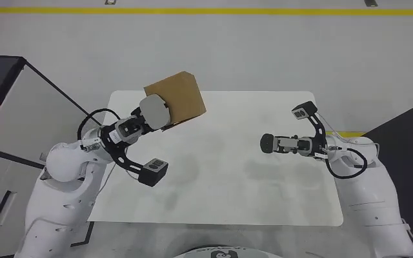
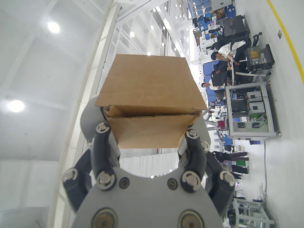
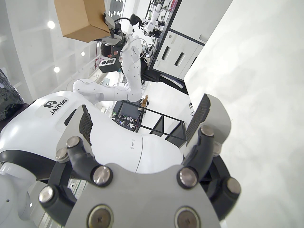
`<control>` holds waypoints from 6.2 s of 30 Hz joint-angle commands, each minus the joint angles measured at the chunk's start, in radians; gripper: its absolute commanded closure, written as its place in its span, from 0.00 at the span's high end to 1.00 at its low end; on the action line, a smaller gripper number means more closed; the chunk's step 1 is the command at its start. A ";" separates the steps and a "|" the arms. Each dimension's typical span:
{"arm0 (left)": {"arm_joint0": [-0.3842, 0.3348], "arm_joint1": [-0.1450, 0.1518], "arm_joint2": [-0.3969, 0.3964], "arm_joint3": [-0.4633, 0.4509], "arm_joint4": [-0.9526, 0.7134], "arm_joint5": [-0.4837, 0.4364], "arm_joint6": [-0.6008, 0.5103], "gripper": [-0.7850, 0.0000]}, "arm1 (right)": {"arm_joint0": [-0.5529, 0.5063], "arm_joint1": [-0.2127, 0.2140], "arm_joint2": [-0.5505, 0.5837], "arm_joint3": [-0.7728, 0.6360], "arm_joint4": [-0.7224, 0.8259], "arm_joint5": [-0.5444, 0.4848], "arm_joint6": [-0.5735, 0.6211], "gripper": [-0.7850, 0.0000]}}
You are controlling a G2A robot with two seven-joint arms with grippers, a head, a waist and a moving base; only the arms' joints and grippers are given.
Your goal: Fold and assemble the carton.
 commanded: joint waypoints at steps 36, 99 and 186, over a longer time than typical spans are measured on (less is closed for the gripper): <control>-0.009 -0.003 0.017 0.099 -0.636 -0.399 0.205 0.00 | 0.000 0.000 0.000 0.000 0.000 0.000 0.000 1.00; -0.060 0.030 0.071 0.302 -0.773 -1.238 -0.340 0.00 | 0.000 0.000 0.000 0.000 0.000 0.000 0.000 1.00; -0.437 -0.034 0.735 0.831 -1.028 -1.220 -0.387 0.00 | 0.000 0.000 0.000 0.000 0.000 0.000 0.000 1.00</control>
